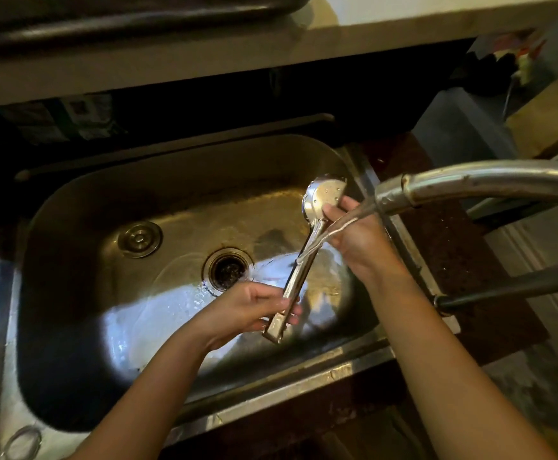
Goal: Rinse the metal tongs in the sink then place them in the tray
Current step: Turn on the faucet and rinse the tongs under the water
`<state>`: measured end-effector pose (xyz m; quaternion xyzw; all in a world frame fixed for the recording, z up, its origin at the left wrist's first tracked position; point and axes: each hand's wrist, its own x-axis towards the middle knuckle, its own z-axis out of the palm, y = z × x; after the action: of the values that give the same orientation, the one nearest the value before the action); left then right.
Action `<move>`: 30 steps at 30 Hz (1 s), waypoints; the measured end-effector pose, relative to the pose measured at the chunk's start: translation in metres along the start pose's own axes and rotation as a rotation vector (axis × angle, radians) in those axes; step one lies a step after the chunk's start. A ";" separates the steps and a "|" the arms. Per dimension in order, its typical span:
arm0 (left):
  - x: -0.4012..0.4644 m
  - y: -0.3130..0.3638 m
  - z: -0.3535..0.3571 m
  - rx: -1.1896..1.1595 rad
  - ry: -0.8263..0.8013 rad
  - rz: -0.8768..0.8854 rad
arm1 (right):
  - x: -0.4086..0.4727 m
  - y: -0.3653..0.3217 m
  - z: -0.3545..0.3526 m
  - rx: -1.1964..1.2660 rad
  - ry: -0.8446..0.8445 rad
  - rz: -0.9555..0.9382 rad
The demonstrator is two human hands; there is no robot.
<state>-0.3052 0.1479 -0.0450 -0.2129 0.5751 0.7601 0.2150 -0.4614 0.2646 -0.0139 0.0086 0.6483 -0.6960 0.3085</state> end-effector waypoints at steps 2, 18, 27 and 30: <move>0.001 0.004 0.000 -0.023 0.002 0.011 | -0.002 0.000 0.005 0.004 -0.014 0.031; 0.030 0.021 0.020 -0.561 0.138 0.069 | -0.105 0.002 -0.035 -1.127 0.464 -0.381; 0.032 0.022 0.029 -0.575 0.160 0.080 | -0.116 0.006 -0.035 -0.905 0.377 -0.249; 0.029 0.021 0.028 -0.606 0.164 0.084 | -0.118 0.004 -0.030 -0.725 0.355 -0.245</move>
<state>-0.3431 0.1720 -0.0378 -0.3038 0.3462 0.8854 0.0630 -0.3755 0.3419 0.0264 -0.0578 0.8904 -0.4423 0.0902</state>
